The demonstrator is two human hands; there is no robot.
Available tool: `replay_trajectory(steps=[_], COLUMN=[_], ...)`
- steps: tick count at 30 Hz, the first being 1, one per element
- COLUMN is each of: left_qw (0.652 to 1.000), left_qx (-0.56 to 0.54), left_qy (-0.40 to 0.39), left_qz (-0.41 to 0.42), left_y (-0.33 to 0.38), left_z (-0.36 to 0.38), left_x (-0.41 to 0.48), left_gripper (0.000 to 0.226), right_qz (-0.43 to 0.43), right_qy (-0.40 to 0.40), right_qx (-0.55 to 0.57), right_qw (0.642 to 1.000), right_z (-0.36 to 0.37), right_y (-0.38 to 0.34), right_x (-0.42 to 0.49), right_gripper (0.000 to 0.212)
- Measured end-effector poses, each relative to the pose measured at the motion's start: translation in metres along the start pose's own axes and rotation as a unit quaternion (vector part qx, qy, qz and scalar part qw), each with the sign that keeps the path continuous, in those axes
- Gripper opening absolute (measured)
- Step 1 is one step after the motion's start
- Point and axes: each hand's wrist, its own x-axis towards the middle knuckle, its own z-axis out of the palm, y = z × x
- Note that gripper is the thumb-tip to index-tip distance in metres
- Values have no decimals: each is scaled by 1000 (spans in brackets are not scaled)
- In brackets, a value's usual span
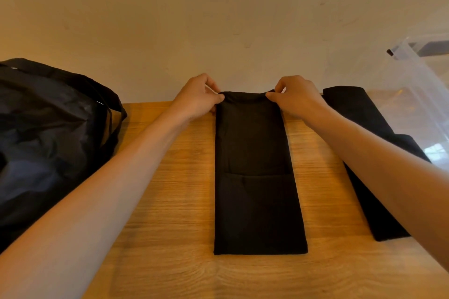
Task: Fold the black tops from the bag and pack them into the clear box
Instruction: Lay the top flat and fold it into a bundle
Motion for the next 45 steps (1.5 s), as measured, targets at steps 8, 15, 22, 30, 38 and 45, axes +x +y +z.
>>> replay_trajectory(steps=[8,15,22,30,38,45], left_qw=[999,998,996,990,976,967], left_qx=[-34,-40,-31,-82,-128,-109], left_qy=[-11,15,-25,-106,-171,-223], left_qz=[5,37,78,49,34,57], left_y=[-10,-17,-16,-6,-4,-2], left_z=[-3,3,0,-14,-16,-17], left_x=[-8,-7,-2,12,27,32], left_gripper=[35,32,32,16,40,17], right_qz=[-244,-187,-154,-198,-207,-188], right_qy=[-83,-158,-190,-152,-171,-164], right_qx=[15,32,122,152,153,153], right_qw=[966,969,962,956,951,956], right_z=[8,15,8,3,-8,-11], right_y=[-45,-66,-66,-62,-61,-53], right_x=[12,26,25,25,24,24], right_gripper=[20,11,9,23,25,33])
